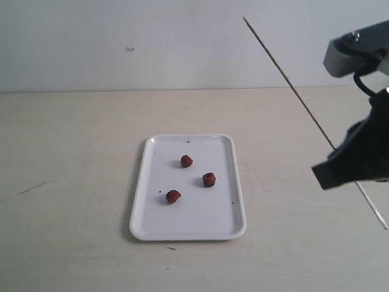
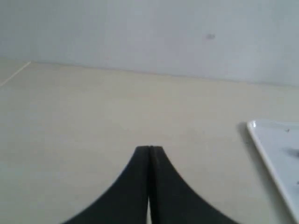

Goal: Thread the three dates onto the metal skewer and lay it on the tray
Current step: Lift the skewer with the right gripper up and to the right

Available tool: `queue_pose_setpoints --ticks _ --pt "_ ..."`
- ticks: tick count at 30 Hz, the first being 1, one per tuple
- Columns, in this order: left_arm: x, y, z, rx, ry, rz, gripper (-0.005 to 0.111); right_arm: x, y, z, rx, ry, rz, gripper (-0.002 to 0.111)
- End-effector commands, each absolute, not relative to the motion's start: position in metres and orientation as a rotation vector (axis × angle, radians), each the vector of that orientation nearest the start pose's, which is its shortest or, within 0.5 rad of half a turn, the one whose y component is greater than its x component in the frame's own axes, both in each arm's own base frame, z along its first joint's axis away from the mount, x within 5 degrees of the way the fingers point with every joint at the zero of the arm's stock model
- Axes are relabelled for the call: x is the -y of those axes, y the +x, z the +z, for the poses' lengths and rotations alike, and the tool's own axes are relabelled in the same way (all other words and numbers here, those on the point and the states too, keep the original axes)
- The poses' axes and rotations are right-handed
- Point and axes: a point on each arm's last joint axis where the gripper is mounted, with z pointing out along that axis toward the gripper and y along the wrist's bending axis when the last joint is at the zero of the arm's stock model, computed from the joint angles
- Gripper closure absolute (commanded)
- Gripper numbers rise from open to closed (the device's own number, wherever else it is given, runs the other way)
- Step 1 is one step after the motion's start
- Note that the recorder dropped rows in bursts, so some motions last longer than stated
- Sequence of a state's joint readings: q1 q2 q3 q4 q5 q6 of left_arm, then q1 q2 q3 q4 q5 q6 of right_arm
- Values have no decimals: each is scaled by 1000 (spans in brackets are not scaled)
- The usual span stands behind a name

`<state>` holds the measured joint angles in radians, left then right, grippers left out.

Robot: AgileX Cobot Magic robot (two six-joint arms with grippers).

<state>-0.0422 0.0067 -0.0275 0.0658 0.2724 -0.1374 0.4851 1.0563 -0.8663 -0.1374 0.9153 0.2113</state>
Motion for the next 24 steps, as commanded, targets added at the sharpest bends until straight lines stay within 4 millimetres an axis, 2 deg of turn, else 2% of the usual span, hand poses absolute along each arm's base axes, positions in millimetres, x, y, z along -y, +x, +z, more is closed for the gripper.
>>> queue_pose_setpoints --ticks 1,3,9,13,15,17,19,21,24 --pt "2 55 219 -1489 -18 -79 107 -96 184 318 -2366 -406 294 108" --pt "3 54 229 -1371 -9 -89 107 -95 185 318 -2365 -381 278 108" --pt "4 49 245 -1195 -20 -136 107 -89 194 324 -2274 -293 195 108" --pt "4 47 248 -1133 -274 -534 107 -85 197 326 -2232 -313 131 108" --pt "4 46 251 -1101 -296 -588 107 -85 198 328 -2210 -333 107 108" --pt "5 42 259 -1008 -231 -551 107 -83 199 328 -2199 -329 86 108" --pt "5 40 271 -952 -126 -392 107 -80 201 330 -2173 -335 24 108" --pt "2 49 283 -1013 -115 -269 107 -76 203 332 -2147 -312 -33 108" --pt "0 74 306 -1165 -161 -243 107 -71 207 336 -2099 -256 -85 108"
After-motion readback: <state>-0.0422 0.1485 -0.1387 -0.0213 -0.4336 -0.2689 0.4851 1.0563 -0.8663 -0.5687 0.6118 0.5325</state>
